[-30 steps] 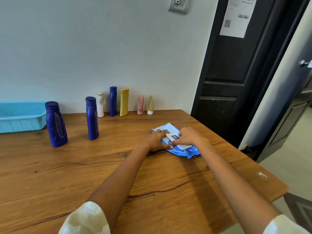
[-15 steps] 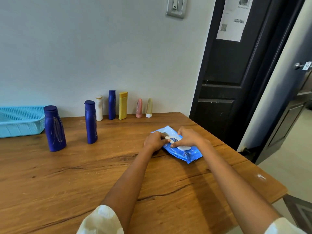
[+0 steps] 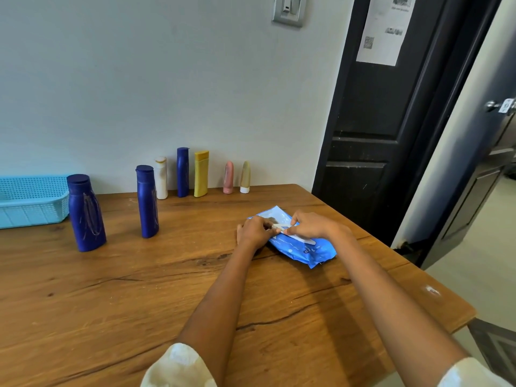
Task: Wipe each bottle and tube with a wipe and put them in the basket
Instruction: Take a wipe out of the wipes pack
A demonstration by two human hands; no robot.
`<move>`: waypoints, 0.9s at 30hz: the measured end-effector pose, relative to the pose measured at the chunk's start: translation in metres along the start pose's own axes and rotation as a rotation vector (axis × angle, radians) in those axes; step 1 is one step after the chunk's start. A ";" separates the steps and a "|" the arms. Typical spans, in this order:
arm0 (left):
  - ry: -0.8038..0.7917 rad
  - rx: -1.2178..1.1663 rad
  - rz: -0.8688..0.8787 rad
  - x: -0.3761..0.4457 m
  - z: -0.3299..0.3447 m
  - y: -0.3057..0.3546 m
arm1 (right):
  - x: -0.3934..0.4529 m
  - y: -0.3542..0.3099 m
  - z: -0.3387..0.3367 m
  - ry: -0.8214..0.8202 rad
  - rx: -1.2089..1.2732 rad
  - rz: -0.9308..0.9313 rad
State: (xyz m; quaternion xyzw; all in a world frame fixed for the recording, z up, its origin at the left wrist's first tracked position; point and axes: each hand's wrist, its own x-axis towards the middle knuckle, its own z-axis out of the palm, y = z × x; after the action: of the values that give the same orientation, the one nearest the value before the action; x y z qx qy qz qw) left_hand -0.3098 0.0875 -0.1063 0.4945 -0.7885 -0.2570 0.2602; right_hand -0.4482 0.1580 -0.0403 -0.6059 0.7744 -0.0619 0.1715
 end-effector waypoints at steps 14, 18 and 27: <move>0.035 0.009 0.064 -0.010 0.000 -0.001 | 0.006 0.036 -0.004 0.285 0.589 0.128; 0.022 0.053 0.119 -0.010 0.001 -0.001 | 0.006 0.031 0.001 0.506 0.425 0.038; 0.101 0.328 0.420 -0.015 0.002 0.011 | -0.011 0.002 0.010 0.632 0.171 -0.190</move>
State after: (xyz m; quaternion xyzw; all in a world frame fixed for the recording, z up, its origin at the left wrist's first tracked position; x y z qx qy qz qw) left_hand -0.3122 0.1056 -0.1030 0.3680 -0.8909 -0.0413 0.2631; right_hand -0.4448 0.1705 -0.0480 -0.6095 0.7215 -0.3270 -0.0331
